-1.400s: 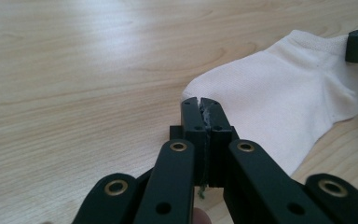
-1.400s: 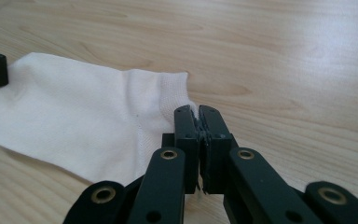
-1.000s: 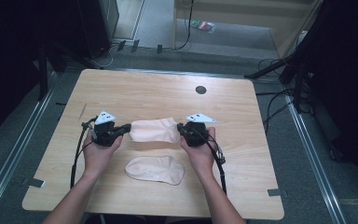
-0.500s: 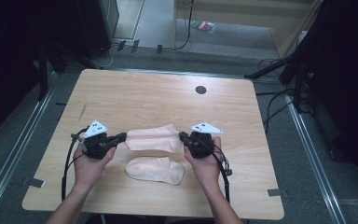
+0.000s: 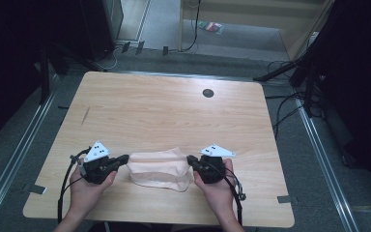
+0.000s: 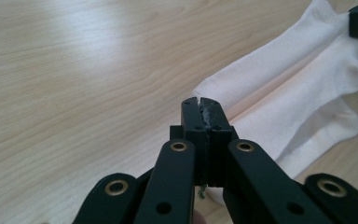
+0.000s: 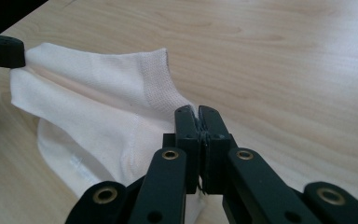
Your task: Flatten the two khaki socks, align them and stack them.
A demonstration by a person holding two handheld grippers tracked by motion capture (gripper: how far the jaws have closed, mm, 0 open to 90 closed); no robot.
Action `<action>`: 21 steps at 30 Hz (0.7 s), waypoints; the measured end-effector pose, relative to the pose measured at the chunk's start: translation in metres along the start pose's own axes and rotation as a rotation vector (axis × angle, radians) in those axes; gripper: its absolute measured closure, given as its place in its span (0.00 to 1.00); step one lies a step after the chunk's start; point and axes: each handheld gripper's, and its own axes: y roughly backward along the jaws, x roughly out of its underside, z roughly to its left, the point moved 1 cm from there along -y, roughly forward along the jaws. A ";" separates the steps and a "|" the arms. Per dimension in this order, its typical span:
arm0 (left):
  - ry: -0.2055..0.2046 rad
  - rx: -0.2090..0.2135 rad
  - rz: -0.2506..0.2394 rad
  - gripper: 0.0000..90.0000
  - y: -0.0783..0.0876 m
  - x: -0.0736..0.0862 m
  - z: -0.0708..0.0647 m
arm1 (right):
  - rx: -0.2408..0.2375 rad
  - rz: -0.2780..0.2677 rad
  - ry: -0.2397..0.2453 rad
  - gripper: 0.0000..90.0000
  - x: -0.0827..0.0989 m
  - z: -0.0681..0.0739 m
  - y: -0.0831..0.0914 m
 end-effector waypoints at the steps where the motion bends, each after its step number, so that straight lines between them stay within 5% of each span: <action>1: -0.023 -0.013 0.014 1.00 0.002 0.005 -0.005 | 0.001 0.006 0.007 0.98 0.002 0.001 0.001; 10: 0.003 -0.005 0.037 1.00 0.002 0.018 -0.007 | -0.018 0.057 0.005 0.98 0.021 0.005 0.005; 21: -0.041 -0.019 0.095 1.00 -0.011 0.026 -0.010 | -0.034 0.098 -0.011 0.98 0.031 0.004 -0.004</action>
